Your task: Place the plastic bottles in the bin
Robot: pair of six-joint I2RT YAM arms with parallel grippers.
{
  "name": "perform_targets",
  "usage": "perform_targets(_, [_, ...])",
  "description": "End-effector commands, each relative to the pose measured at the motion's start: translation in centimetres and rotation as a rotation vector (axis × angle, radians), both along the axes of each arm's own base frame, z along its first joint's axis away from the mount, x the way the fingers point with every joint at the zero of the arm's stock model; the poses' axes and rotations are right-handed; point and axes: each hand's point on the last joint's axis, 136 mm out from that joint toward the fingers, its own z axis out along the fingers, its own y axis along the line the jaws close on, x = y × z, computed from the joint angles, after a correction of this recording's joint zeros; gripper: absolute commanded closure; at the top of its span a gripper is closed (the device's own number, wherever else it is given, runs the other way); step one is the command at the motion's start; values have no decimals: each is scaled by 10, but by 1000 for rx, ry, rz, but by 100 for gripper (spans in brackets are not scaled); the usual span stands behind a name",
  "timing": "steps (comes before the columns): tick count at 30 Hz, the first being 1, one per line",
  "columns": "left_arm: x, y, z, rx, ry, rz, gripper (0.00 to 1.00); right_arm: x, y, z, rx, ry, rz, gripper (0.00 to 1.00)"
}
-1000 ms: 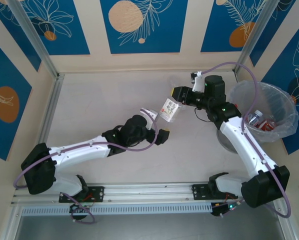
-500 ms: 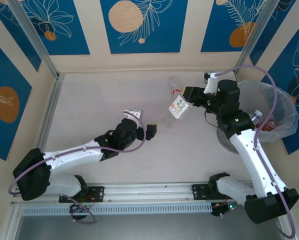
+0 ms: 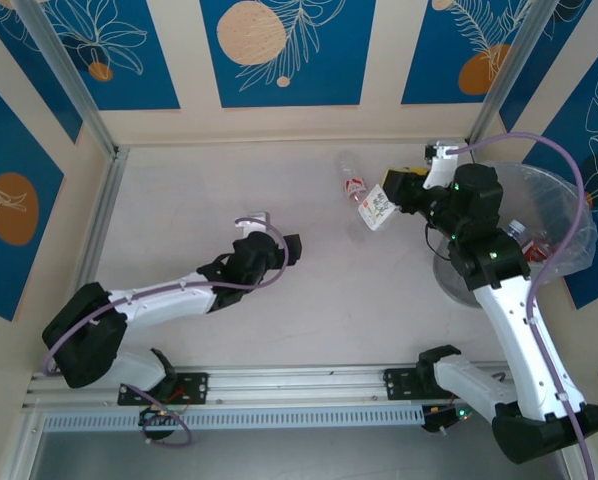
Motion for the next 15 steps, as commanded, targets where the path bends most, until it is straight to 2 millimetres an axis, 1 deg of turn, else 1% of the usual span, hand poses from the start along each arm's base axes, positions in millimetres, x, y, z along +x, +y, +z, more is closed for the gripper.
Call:
perform_targets(1, [12, -6, 20, -46, -25, 38, 1, -13, -26, 46, -54, -161, -108, 100])
perform_targets(3, [13, -8, 20, -49, -18, 28, 1, -18, -42, 53, -97, -196, -186, 100])
perform_targets(5, [14, -8, 17, -53, -1, 29, 1, -25, -65, 64, -145, -228, -301, 100])
perform_targets(9, [16, -11, 11, -67, 35, 15, 1, -41, -105, 86, -201, -274, -475, 100])
perform_targets(11, [16, -17, 11, -75, 44, -15, 1, -51, -119, 97, -211, -314, -539, 100])
perform_targets(13, [16, -22, 11, -95, 39, -36, 1, -61, -129, 107, -197, -364, -586, 100])
perform_targets(15, [17, -25, 11, -118, 36, -44, 1, -69, -135, 115, -177, -425, -612, 100])
